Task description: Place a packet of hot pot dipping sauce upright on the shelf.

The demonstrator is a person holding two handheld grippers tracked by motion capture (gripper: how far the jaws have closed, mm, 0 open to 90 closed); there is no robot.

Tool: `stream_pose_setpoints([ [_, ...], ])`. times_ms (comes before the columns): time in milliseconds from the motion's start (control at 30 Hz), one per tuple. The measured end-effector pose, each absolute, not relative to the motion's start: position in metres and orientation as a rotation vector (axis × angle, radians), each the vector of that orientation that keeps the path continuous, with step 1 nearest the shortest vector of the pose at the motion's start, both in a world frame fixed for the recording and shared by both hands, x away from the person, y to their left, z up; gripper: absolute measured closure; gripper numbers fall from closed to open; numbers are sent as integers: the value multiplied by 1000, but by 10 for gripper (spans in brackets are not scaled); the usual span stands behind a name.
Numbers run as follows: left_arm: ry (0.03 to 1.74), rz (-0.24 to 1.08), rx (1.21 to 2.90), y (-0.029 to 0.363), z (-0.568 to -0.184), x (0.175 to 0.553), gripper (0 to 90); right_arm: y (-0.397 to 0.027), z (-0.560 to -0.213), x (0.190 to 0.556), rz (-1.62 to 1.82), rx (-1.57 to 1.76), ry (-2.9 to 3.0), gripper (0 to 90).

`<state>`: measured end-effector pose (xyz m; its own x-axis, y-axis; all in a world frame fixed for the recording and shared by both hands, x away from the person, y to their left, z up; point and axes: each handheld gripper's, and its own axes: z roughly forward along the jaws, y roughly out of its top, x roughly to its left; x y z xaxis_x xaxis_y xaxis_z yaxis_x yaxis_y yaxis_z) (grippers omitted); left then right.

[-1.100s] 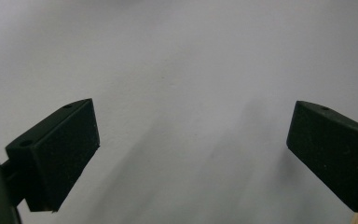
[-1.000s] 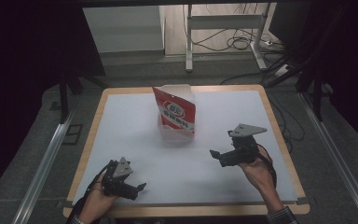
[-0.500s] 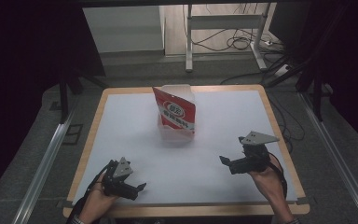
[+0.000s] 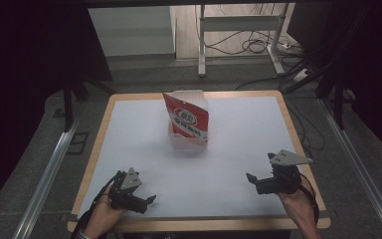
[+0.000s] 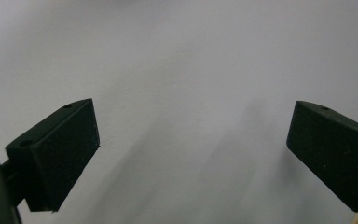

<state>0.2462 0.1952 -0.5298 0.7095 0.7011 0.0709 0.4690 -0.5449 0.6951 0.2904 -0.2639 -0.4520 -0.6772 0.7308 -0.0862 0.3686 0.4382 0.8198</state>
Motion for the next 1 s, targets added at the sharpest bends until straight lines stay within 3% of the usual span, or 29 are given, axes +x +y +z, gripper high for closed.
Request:
stream_pose_setpoints([
  [1000, 884, 466, 2257, 194, -530, 246, 24, -312, -483, 274, 1031, 1040, 2201, 0],
])
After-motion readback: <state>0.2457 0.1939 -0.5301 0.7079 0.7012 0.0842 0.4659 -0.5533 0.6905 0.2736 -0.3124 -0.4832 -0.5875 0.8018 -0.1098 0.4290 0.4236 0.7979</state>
